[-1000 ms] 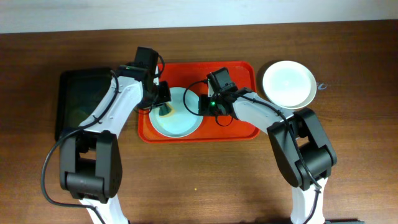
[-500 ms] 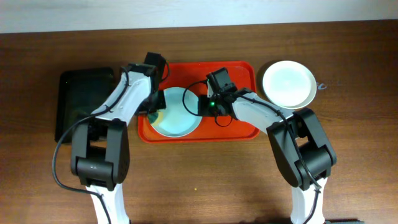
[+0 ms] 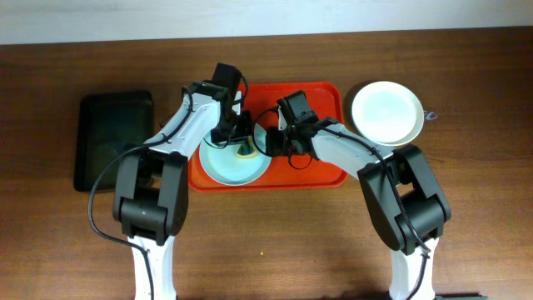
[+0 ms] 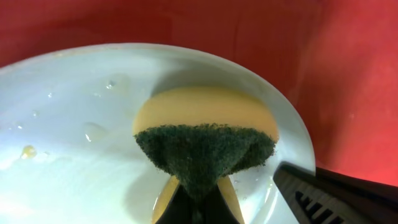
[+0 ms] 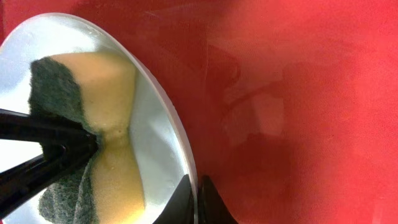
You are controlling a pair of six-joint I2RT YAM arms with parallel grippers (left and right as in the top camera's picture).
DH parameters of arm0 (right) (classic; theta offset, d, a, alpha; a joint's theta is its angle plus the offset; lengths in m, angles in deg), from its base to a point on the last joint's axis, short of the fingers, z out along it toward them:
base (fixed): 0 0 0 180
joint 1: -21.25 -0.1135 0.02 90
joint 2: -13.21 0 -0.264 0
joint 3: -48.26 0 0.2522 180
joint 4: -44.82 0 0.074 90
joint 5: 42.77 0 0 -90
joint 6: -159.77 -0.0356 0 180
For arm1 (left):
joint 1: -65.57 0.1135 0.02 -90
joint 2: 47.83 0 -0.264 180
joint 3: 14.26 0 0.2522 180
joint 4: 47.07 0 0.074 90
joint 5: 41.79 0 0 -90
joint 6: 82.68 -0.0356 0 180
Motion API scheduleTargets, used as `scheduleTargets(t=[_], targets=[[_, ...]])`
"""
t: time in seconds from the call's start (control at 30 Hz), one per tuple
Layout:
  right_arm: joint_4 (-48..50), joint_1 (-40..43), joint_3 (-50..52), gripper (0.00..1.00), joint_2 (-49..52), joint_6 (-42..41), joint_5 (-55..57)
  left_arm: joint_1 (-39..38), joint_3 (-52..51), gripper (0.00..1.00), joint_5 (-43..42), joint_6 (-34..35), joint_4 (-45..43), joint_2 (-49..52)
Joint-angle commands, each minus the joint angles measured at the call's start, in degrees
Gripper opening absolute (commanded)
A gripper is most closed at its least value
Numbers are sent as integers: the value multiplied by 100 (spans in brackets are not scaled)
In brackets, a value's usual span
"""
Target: Clean dirty plates on tray and stack at the side
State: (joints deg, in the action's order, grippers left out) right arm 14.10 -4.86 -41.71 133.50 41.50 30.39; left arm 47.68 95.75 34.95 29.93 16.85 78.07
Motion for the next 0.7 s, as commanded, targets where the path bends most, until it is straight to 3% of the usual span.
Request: scheduleTargets(t=[0.0, 0.17, 0.23, 0.4, 0.53, 0.67], targets=[[-81, 70, 59, 4, 195, 13, 247, -37, -55, 0, -39, -192, 181, 83], [-81, 70, 59, 4, 195, 13, 247, 122, 79, 0, 2990, -205, 1364, 72], [-76, 70, 59, 4, 195, 13, 247, 273, 284, 0, 3394, -205, 1731, 66], [-79, 70, 59, 4, 195, 13, 249, 431, 1117, 0, 3462, 57, 2006, 44], [-105, 70, 59, 4, 195, 15, 334, 616, 1631, 0, 2844, 190, 2002, -26], [-186, 70, 59, 4, 195, 15, 533, 1681, 1711, 0, 2594, 730, 1967, -26]])
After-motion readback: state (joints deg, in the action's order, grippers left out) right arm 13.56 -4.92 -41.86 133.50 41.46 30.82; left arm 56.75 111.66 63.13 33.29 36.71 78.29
